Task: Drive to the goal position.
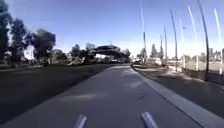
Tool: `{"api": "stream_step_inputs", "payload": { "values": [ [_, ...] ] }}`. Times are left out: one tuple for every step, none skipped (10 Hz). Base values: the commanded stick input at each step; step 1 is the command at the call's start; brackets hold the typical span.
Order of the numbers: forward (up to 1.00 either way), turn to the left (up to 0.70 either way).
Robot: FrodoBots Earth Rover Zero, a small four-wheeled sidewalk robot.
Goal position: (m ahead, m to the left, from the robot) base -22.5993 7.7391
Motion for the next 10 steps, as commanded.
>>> {"api": "stream_step_inputs", "payload": {
  "values": [
    [0.0,0.99],
    [0.0,0.99],
    [0.0,0.99],
    [0.0,0.99],
    [0.0,0.99],
    [0.0,0.99],
    [0.0,0.99],
    [0.0,0.99],
    [0.0,0.99],
    [0.0,0.99]
  ]
}}
